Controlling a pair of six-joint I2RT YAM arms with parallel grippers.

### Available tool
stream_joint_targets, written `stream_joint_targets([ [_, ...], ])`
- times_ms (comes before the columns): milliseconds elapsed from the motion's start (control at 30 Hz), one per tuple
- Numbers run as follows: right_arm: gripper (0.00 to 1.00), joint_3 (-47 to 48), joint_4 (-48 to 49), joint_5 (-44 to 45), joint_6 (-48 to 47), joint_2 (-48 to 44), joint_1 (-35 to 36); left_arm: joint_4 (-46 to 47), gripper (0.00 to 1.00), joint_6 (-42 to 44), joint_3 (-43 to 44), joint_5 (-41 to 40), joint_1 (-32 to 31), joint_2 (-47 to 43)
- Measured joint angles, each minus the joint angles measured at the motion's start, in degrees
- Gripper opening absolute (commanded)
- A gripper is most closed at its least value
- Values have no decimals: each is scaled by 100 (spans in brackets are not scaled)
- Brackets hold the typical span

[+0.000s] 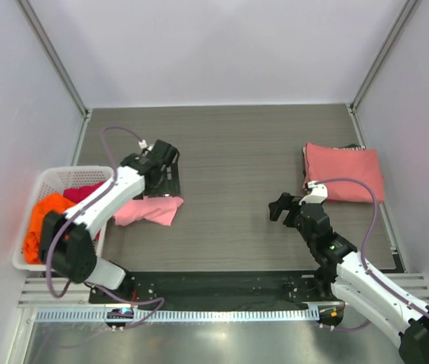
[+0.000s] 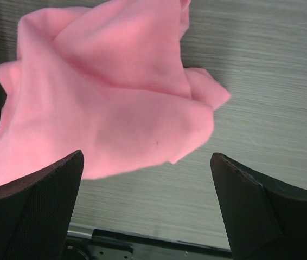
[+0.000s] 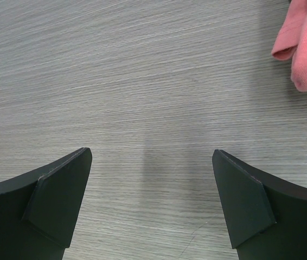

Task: Fold and stack the t-shirts
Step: Move the tshirt to the center of the board

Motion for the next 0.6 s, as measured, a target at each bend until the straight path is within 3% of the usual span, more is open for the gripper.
stream_joint_targets([
  [67, 99, 0, 4, 0, -2, -7, 0, 13, 99, -17, 37, -319, -162, 597],
  [100, 99, 0, 4, 0, -4, -7, 0, 15, 91, -28, 61, -446, -225, 885],
  [133, 99, 0, 4, 0, -4, -7, 0, 50, 64, -50, 63, -503, -267, 1137],
  [200, 99, 0, 4, 0, -4, -7, 0, 122, 40, -122, 66, -542, -317, 1646],
  [233, 99, 0, 4, 0, -4, -7, 0, 146, 10, -144, 66, -529, -330, 1799],
  [267, 99, 0, 4, 0, -4, -7, 0, 199, 0, -155, 66, -437, -330, 1996],
  [433, 99, 0, 4, 0, -4, -22, 0, 326, 0, -164, 203, 179, -435, 2162],
  [600, 99, 0, 4, 0, -4, -31, 0, 640, 0, -358, 1150, 1394, -1058, 1641],
])
